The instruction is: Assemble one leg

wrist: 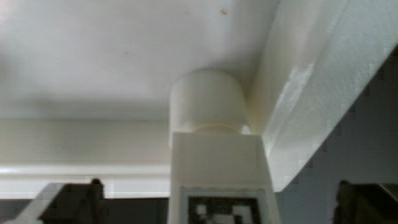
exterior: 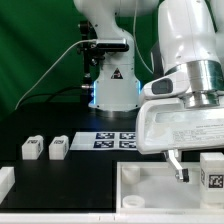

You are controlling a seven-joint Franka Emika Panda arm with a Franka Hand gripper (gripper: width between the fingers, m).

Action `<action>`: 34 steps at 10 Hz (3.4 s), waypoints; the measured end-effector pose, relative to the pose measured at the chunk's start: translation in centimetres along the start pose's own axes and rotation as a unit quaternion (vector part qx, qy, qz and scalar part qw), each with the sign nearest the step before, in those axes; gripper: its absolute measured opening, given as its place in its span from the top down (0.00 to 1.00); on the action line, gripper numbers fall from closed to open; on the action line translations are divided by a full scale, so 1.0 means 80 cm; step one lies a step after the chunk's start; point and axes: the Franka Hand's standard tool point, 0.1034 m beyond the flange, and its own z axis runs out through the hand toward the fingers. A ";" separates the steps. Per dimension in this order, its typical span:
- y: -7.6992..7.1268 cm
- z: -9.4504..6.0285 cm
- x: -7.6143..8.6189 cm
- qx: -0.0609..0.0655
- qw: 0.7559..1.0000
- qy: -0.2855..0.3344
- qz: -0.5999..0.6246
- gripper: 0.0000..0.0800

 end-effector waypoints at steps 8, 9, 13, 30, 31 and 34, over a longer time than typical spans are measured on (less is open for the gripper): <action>0.010 -0.009 0.019 0.035 0.971 -0.233 0.029 0.19; 0.012 -0.008 0.020 0.031 0.959 -0.279 0.038 0.19; 0.010 -0.001 0.024 0.024 0.965 -0.258 0.051 0.22; 0.010 0.005 0.028 -0.114 0.709 -0.199 0.666 0.37; 0.008 0.005 0.027 -0.109 0.730 -0.203 0.644 0.37; -0.015 0.003 0.035 -0.057 0.901 -0.216 0.371 0.20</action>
Offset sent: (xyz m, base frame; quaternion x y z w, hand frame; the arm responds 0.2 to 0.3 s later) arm 0.0124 -0.0063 0.0103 -0.0088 -0.0002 0.0017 1.0000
